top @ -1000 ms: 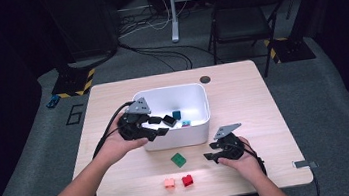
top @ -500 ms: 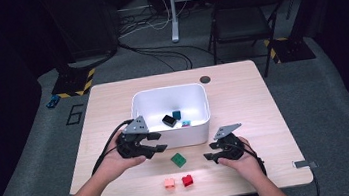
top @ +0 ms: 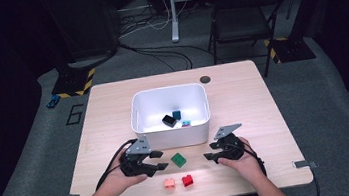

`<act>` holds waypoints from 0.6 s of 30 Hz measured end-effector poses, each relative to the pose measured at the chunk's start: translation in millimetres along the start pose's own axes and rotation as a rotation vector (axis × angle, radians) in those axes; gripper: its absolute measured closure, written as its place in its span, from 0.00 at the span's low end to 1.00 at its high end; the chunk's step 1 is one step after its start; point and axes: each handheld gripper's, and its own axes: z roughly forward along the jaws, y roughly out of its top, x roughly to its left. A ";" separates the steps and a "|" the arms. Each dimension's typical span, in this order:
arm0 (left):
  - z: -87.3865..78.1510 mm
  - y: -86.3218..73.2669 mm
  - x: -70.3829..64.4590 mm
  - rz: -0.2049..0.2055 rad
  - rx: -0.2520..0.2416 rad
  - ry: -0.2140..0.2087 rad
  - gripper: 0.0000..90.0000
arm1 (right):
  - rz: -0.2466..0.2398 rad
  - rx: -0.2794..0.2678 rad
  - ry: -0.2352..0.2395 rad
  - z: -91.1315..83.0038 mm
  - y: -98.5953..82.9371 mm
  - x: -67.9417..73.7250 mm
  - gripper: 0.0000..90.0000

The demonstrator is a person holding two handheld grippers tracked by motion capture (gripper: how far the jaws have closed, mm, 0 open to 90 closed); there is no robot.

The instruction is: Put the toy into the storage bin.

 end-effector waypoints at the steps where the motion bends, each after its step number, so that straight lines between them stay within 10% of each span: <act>1: 1.5 -2.3 -0.9 0.004 0.003 -0.008 0.58 | 0.001 0.000 0.000 0.0 -0.1 0.1 0.53; 18: 32.8 -34.0 -10.9 -0.015 0.037 -0.077 0.57 | 0.006 0.008 0.000 3.1 -0.9 1.7 0.53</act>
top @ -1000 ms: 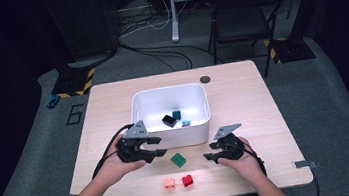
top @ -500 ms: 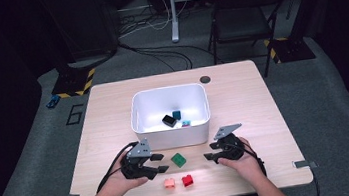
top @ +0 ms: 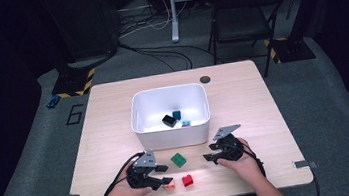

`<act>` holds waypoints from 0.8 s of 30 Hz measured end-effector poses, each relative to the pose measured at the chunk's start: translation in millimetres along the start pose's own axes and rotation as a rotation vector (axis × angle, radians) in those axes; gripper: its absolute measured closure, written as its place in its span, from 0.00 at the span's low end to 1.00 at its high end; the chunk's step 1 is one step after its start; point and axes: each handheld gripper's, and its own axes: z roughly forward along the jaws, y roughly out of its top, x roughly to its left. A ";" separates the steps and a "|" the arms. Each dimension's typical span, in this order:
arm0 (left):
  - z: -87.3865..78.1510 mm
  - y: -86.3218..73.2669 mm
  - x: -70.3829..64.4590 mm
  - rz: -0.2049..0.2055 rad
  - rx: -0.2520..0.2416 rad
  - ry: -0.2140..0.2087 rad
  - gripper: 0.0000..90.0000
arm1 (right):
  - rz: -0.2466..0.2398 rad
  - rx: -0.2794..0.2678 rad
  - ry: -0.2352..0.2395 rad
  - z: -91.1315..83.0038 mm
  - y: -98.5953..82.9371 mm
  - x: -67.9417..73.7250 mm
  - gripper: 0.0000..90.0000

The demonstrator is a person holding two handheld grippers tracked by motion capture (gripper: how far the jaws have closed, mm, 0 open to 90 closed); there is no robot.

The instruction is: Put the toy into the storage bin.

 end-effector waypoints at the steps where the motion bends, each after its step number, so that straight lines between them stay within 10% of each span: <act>1: 0.6 -0.5 -0.1 0.000 0.005 -0.006 0.57 | 0.001 0.000 0.000 0.2 0.0 0.0 0.53; 24: 24.9 -16.2 1.9 -0.012 0.088 0.009 0.68 | 0.005 0.002 0.002 0.6 -0.2 -0.1 0.53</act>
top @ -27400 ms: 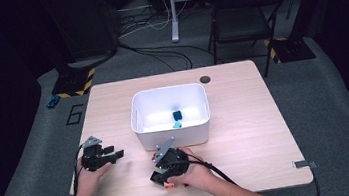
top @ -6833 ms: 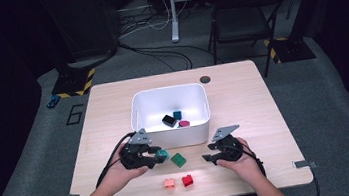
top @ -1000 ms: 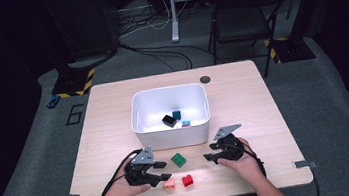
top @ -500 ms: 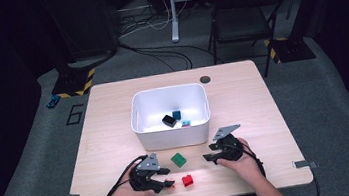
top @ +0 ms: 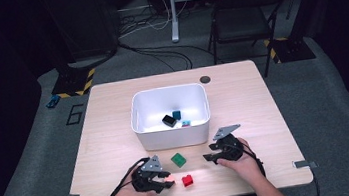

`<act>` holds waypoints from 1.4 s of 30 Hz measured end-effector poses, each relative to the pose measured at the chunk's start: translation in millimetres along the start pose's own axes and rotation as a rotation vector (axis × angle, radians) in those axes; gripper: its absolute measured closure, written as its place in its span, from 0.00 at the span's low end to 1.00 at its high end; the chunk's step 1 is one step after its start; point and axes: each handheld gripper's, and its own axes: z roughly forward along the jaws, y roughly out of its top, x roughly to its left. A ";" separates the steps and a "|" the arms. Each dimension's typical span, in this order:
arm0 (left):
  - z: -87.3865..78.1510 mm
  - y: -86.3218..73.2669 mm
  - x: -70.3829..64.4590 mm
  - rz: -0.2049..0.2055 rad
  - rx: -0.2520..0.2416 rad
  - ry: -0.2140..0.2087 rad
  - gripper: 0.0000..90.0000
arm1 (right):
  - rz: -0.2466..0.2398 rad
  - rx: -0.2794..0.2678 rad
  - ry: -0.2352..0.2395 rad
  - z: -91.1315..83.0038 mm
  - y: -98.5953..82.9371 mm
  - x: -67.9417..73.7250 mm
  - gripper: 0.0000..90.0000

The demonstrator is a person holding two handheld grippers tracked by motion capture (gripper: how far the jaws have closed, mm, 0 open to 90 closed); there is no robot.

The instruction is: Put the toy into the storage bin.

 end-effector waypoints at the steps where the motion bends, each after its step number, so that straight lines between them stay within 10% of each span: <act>1: 0.9 -0.3 -0.1 0.001 -0.001 0.001 0.70 | -0.001 0.000 0.000 -0.1 0.0 -0.1 0.53; 42: -76.2 66.4 15.1 -0.019 -0.085 0.060 0.73 | 0.004 -0.002 0.000 -0.9 -0.3 -0.7 0.53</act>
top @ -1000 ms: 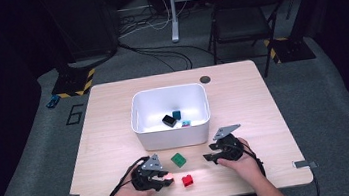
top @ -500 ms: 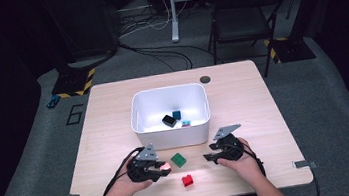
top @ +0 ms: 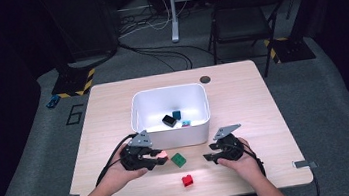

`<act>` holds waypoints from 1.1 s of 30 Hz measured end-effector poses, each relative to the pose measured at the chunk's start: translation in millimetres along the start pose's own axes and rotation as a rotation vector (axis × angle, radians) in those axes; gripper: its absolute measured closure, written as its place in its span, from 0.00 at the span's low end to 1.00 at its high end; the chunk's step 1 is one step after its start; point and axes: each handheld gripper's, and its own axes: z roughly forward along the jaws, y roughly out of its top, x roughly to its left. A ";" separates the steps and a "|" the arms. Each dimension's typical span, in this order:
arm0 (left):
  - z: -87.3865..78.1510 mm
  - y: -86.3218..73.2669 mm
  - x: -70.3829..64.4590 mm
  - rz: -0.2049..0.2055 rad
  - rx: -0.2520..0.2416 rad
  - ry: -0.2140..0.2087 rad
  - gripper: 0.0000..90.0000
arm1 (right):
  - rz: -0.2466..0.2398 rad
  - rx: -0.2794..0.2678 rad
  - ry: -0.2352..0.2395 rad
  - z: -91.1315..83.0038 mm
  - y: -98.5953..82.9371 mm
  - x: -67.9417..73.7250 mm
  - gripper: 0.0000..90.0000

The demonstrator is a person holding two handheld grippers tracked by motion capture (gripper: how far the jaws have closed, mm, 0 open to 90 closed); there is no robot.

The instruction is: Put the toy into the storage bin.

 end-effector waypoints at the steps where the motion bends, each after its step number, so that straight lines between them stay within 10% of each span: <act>1: -1.9 2.5 0.2 0.002 -0.001 0.003 0.73 | 0.000 -0.001 0.000 -0.1 -0.1 -0.1 0.53; 18: -32.7 52.8 11.6 0.036 -0.030 0.032 0.73 | -0.001 0.000 -0.001 0.1 -0.1 -0.2 0.53; 33: -24.8 86.0 40.8 0.003 -0.047 0.023 0.73 | 0.000 -0.003 0.000 -0.2 -0.1 -0.1 0.53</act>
